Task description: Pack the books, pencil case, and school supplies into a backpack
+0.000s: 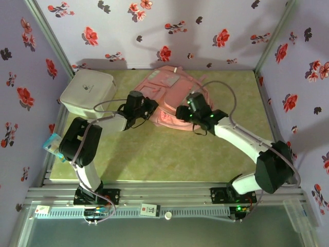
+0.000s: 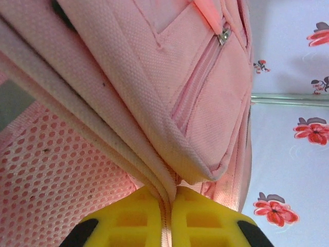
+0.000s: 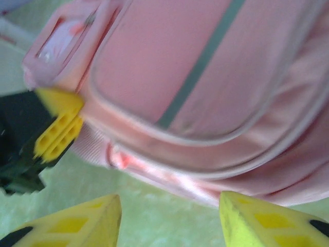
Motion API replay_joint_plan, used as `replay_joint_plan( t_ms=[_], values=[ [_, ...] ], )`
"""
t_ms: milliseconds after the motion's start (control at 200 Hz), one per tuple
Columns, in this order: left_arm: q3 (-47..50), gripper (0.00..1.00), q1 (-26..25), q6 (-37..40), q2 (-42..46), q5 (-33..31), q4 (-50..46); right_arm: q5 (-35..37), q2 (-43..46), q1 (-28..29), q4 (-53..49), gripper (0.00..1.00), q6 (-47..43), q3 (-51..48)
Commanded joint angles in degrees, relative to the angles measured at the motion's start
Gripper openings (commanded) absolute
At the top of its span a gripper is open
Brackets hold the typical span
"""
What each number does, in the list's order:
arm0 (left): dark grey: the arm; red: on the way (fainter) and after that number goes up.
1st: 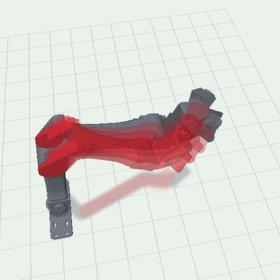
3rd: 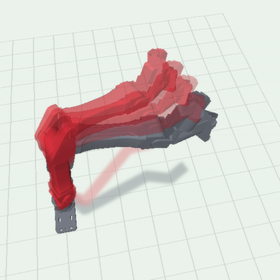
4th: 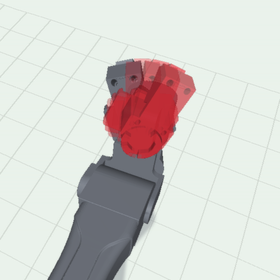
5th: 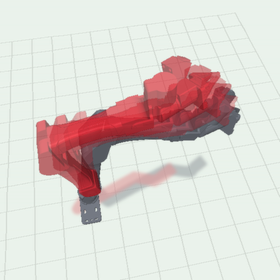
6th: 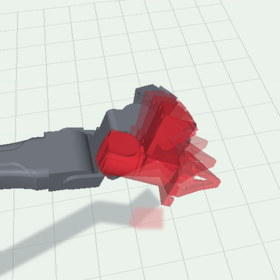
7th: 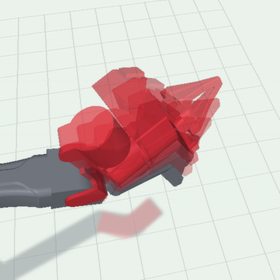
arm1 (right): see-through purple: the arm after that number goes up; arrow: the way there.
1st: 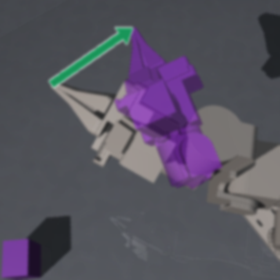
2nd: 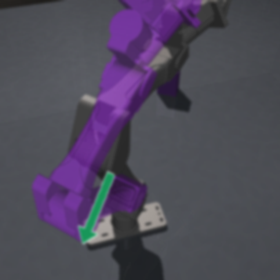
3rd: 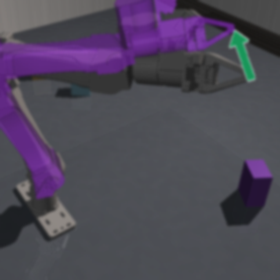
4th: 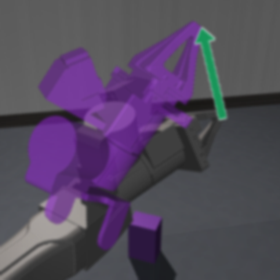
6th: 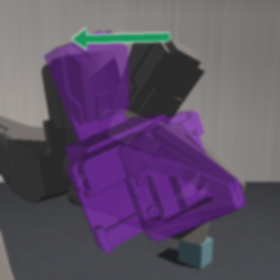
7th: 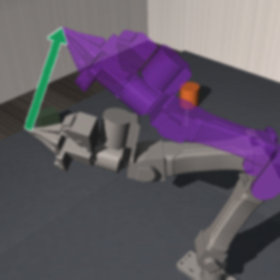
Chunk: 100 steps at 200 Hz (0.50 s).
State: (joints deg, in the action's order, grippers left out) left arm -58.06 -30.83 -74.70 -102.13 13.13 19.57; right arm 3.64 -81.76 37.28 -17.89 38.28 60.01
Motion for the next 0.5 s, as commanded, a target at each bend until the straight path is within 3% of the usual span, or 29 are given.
replay_joint_plan(
  t_ms=[0, 145, 495],
  values=[
    [-3.44, 0.01, -2.18, 0.18, 1.73, 2.23, 3.01, 4.61, -2.74, 4.27, 2.35, 0.48, 2.50, -0.06],
    [-4.23, 0.01, -3.08, 0.60, 1.32, 2.41, 3.10, 7.17, -6.97, 7.56, 3.90, 0.43, 3.05, 1.50],
    [-3.98, 0.01, -3.36, -0.19, 0.72, 2.94, 4.33, 10.96, -14.73, 8.48, 4.27, 0.33, 3.82, 5.27]
  ],
)
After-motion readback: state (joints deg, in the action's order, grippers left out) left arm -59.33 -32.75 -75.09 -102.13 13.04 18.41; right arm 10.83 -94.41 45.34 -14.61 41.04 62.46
